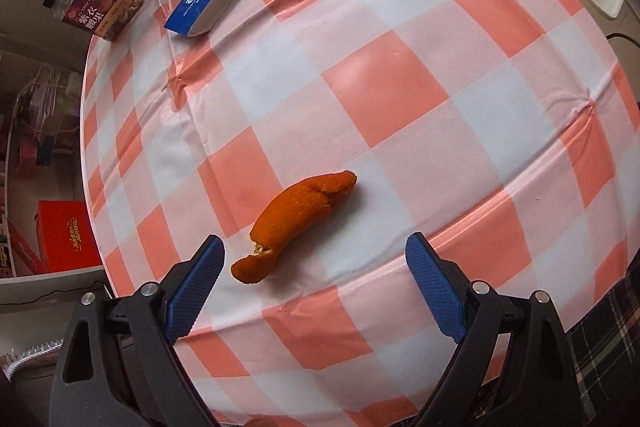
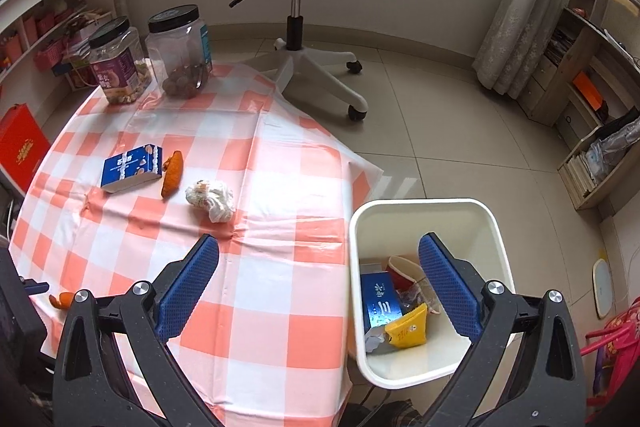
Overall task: Collect trash
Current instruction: 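Grasp the orange snack piece with the left tool while the right tool grasps the crumpled paper ball, then carry both items to the bin and open the right tool to drop the paper ball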
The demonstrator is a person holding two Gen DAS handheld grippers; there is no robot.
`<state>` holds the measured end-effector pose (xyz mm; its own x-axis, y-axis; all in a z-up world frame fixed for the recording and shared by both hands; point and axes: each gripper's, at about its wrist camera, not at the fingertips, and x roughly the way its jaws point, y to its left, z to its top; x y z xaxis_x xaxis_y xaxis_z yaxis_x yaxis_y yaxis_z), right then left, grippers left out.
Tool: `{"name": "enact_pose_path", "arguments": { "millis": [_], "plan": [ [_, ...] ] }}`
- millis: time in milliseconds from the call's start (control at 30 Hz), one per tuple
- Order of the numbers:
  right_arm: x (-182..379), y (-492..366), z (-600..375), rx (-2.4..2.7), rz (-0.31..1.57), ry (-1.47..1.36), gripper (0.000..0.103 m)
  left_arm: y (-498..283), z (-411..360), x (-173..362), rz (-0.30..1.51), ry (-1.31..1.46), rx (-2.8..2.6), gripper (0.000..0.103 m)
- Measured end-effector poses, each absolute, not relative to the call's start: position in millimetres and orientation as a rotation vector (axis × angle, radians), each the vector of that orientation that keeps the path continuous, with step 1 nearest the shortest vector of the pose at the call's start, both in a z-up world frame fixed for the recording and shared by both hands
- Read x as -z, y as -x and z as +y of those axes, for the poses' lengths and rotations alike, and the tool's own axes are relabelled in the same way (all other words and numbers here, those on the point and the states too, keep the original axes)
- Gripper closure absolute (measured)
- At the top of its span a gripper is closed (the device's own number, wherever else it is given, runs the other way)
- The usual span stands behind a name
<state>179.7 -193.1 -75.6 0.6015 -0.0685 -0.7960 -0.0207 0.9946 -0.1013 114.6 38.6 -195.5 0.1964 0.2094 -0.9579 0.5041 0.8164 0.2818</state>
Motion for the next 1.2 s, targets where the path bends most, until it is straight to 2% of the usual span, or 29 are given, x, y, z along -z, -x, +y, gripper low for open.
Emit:
{"name": "enact_pose_path", "arguments": {
  "millis": [67, 200, 300, 400, 433, 600, 867, 900, 933, 1000, 1200],
  "plan": [
    [84.7, -185.2, -177.2, -0.016, 0.940, 0.145, 0.007, -120.7, 54.3, 200.7, 1.397, -0.587, 0.226, 0.015],
    [106.2, -201.2, -154.1, -0.134, 0.938, 0.191, 0.007, -133.3, 78.3, 198.3, 1.401, -0.429, 0.277, 0.045],
    [132.5, -217.8, -145.0, -0.190, 0.976, 0.219, 0.007, -138.3, 84.8, 199.0, 1.404, -0.383, 0.313, 0.057],
    [152.6, -230.7, -137.6, -0.233, 1.007, 0.245, 0.007, -141.8, 86.3, 196.4, 1.403, -0.353, 0.336, 0.081],
    [156.8, -233.8, -134.4, -0.242, 1.008, 0.250, 0.007, -145.4, 88.1, 195.5, 1.405, -0.339, 0.329, 0.085],
    [163.6, -251.9, -116.9, -0.265, 1.004, 0.248, 0.009, -163.0, 103.8, 174.7, 1.344, -0.226, 0.204, 0.087],
    [190.1, -284.0, -108.5, -0.214, 1.086, 0.159, 0.030, -175.6, 125.1, 119.7, 1.209, -0.020, 0.078, 0.087],
    [195.5, -285.8, -108.0, -0.210, 1.104, 0.157, 0.039, -177.7, 123.7, 116.6, 1.203, -0.010, 0.073, 0.086],
    [199.6, -286.2, -106.9, -0.206, 1.116, 0.154, 0.053, -176.8, 122.6, 113.5, 1.196, -0.003, 0.066, 0.086],
    [196.8, -284.8, -105.9, -0.177, 1.093, 0.153, 0.065, -172.5, 123.1, 110.4, 1.184, 0.011, 0.056, 0.086],
    [160.5, -270.4, -104.0, -0.228, 1.030, 0.056, 0.067, -171.9, 135.3, 97.0, 1.122, 0.084, 0.011, 0.086]
  ]
}}
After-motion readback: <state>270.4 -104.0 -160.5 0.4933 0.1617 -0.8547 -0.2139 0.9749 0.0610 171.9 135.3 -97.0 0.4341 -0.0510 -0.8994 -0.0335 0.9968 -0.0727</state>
